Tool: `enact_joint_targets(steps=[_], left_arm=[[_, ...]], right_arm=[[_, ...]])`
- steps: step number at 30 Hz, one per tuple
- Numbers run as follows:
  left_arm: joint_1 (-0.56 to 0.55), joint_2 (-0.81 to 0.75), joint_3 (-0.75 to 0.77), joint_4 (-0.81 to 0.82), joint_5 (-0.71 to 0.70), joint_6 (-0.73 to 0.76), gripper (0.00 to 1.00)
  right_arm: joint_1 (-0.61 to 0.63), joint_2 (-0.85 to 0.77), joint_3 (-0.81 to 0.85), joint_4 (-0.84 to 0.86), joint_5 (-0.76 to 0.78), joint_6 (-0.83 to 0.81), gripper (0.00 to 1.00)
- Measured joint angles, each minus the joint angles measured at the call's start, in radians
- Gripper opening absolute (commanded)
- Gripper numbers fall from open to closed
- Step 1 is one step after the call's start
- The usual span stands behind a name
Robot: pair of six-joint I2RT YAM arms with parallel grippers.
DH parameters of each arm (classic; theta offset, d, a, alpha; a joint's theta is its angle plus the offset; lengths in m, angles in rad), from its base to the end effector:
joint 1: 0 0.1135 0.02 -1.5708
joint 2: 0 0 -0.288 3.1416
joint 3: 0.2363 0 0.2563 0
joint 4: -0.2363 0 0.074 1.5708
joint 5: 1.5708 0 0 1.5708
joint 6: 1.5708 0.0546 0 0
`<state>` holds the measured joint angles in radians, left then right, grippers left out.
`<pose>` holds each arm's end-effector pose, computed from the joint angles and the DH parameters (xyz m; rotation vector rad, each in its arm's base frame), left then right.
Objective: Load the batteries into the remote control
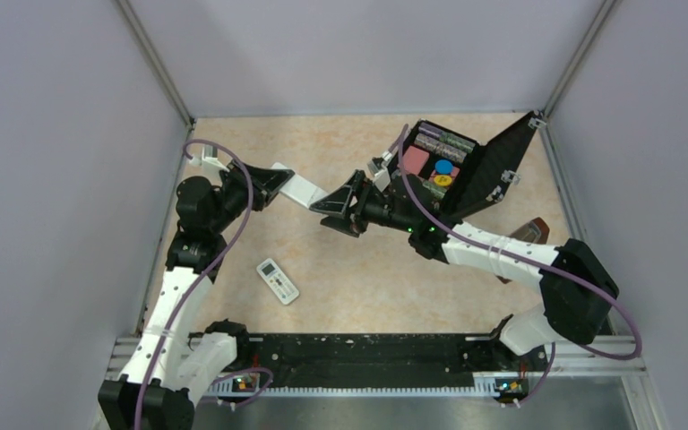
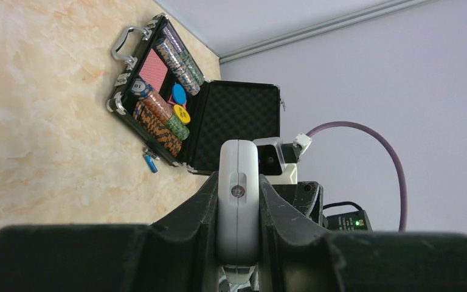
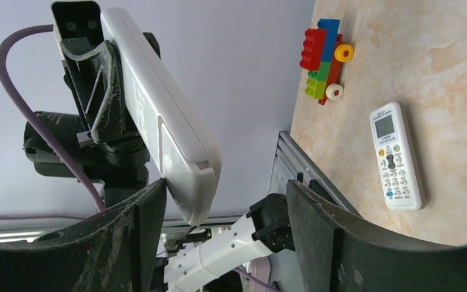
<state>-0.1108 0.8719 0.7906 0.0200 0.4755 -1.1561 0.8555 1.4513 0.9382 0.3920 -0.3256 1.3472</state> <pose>0.2062 -0.0481 0.3660 -0.5316 1.7275 -1.3253 0.2210 0.2810 0.3142 0.2126 2.0897 1.7963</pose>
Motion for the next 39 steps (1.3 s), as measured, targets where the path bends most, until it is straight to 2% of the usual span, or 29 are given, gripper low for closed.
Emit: enact_joint_targets(steps=[10, 15, 22, 26, 28, 37, 39], left_arm=[[0.002, 0.000, -0.002, -0.025, 0.006, 0.030, 0.00], [0.002, 0.001, -0.005, -0.040, 0.006, 0.045, 0.00], [0.002, 0.005, -0.010, -0.046, 0.011, 0.065, 0.00], [0.002, 0.027, -0.010, -0.047, 0.026, 0.089, 0.00], [0.002, 0.035, -0.010, -0.047, 0.032, 0.107, 0.00], [0.002, 0.037, -0.010, -0.089, 0.029, 0.270, 0.00], [0.002, 0.041, -0.010, -0.101, 0.032, 0.305, 0.00]], right_arm=[[-0.002, 0.010, -0.014, 0.040, 0.027, 0.041, 0.61], [-0.008, 0.010, -0.042, 0.067, 0.028, 0.066, 0.46], [-0.008, 0.010, -0.042, 0.060, 0.025, 0.070, 0.40], [-0.009, 0.010, -0.042, 0.047, 0.024, 0.067, 0.30], [-0.010, 0.010, -0.042, 0.036, 0.024, 0.064, 0.25], [-0.014, 0.014, -0.023, -0.059, 0.014, 0.013, 0.23], [-0.015, 0.023, -0.010, -0.069, 0.011, 0.003, 0.16]])
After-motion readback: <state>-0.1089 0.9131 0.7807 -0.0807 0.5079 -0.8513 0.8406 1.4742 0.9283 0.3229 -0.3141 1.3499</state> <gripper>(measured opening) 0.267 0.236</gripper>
